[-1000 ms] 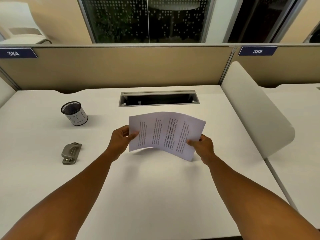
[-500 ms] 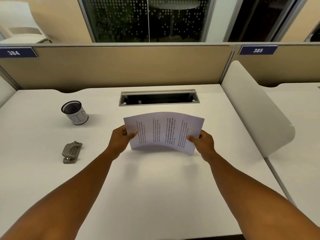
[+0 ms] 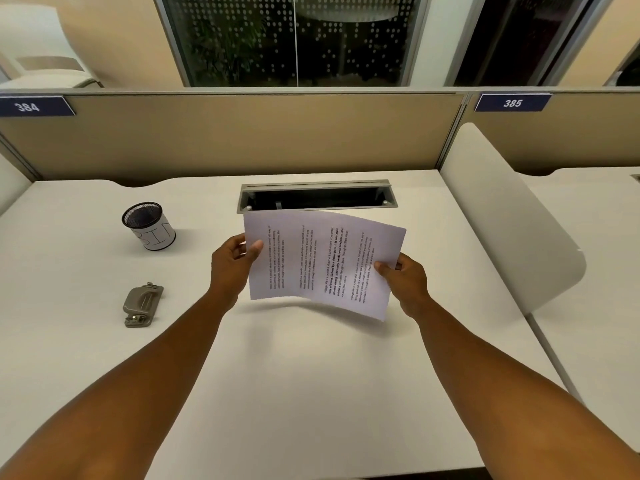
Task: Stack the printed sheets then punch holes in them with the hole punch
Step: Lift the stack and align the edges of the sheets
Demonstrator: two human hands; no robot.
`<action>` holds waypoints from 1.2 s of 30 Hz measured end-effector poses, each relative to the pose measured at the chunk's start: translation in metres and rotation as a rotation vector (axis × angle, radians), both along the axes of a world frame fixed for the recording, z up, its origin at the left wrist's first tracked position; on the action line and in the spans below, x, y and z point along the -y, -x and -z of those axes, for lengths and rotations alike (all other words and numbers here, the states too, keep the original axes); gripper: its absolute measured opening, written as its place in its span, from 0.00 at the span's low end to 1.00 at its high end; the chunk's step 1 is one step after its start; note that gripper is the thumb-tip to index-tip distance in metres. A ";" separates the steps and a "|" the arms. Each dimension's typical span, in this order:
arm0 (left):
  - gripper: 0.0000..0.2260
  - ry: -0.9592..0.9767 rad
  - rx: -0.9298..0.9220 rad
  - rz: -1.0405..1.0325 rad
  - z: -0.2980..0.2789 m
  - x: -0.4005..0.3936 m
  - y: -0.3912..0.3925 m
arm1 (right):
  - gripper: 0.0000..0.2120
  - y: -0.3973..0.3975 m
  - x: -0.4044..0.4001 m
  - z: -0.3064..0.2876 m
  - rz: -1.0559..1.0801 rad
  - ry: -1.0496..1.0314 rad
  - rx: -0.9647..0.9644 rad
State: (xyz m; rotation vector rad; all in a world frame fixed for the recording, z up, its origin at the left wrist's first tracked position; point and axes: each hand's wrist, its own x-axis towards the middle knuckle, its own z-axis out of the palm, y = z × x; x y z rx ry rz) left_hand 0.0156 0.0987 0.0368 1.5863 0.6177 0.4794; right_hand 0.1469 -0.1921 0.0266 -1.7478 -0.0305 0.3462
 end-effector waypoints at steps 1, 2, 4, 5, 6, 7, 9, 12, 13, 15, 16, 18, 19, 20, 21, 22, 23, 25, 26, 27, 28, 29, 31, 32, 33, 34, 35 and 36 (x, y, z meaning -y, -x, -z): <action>0.13 0.030 0.011 -0.014 -0.001 -0.002 0.001 | 0.08 -0.001 -0.001 -0.001 0.001 -0.025 -0.019; 0.15 0.056 0.014 -0.027 -0.001 -0.003 0.001 | 0.08 -0.002 -0.001 -0.002 -0.002 -0.042 -0.035; 0.19 0.098 -0.001 -0.060 0.001 -0.006 0.003 | 0.09 -0.003 -0.003 -0.004 -0.011 -0.074 -0.065; 0.21 0.119 -0.010 -0.079 0.002 -0.007 0.004 | 0.08 -0.004 -0.004 -0.004 -0.006 -0.098 -0.083; 0.23 0.142 -0.018 -0.098 0.004 -0.008 0.005 | 0.08 -0.005 -0.006 -0.005 0.004 -0.122 -0.099; 0.24 0.169 -0.022 -0.112 0.005 -0.008 0.006 | 0.08 -0.006 -0.007 -0.005 0.016 -0.142 -0.113; 0.25 0.243 -0.017 -0.136 0.006 -0.008 0.007 | 0.08 -0.007 -0.009 -0.006 0.032 -0.180 -0.135; 0.26 0.374 0.004 -0.165 0.005 -0.005 0.008 | 0.09 -0.007 -0.012 -0.005 0.062 -0.256 -0.175; 0.27 0.418 0.020 -0.171 0.004 -0.004 0.008 | 0.10 -0.006 -0.012 -0.006 0.075 -0.284 -0.191; 0.25 0.484 0.047 -0.177 0.002 0.000 0.006 | 0.11 -0.003 -0.014 -0.007 0.091 -0.355 -0.223; 0.23 0.505 0.058 -0.178 0.001 0.002 0.004 | 0.12 0.000 -0.015 -0.008 0.089 -0.392 -0.237; 0.18 0.532 0.076 -0.168 -0.001 0.007 0.001 | 0.13 0.003 -0.017 -0.008 0.079 -0.460 -0.267; 0.16 0.538 0.085 -0.153 -0.002 0.010 0.000 | 0.14 0.005 -0.018 -0.008 0.078 -0.493 -0.286; 0.15 0.539 0.092 -0.132 -0.003 0.013 -0.002 | 0.15 0.006 -0.020 -0.008 0.081 -0.526 -0.306; 0.14 0.536 0.097 -0.111 -0.004 0.015 -0.004 | 0.16 0.007 -0.022 -0.007 0.084 -0.552 -0.326; 0.12 0.530 0.101 -0.095 -0.005 0.018 -0.006 | 0.17 0.008 -0.025 -0.006 0.086 -0.567 -0.342; 0.11 0.522 0.102 -0.083 -0.006 0.021 -0.008 | 0.18 0.009 -0.028 -0.004 0.083 -0.574 -0.355; 0.09 0.512 0.105 -0.069 -0.010 0.028 -0.014 | 0.18 0.010 -0.032 -0.002 0.079 -0.588 -0.379; 0.09 0.510 0.109 -0.064 -0.013 0.031 -0.016 | 0.18 0.010 -0.034 -0.001 0.077 -0.601 -0.392; 0.08 0.504 0.115 -0.059 -0.016 0.036 -0.018 | 0.19 0.010 -0.035 0.000 0.071 -0.614 -0.405; 0.09 0.496 0.123 -0.054 -0.018 0.040 -0.020 | 0.19 0.011 -0.036 0.001 0.057 -0.624 -0.414; 0.09 0.487 0.135 -0.048 -0.020 0.043 -0.022 | 0.19 0.011 -0.036 0.001 0.034 -0.631 -0.418; 0.09 0.474 0.165 -0.036 -0.024 0.049 -0.024 | 0.22 0.012 -0.035 0.001 -0.025 -0.611 -0.425; 0.10 0.465 0.176 -0.025 -0.025 0.052 -0.024 | 0.23 0.013 -0.034 0.001 -0.052 -0.585 -0.429; 0.10 0.450 0.182 -0.011 -0.027 0.053 -0.025 | 0.25 0.014 -0.034 0.000 -0.076 -0.558 -0.433; 0.10 0.430 0.184 0.007 -0.029 0.054 -0.025 | 0.25 0.015 -0.033 -0.001 -0.092 -0.532 -0.436; 0.10 0.412 0.182 0.023 -0.030 0.055 -0.026 | 0.24 0.015 -0.032 -0.001 -0.100 -0.509 -0.439; 0.10 0.398 0.179 0.036 -0.032 0.054 -0.026 | 0.23 0.016 -0.030 -0.001 -0.102 -0.489 -0.439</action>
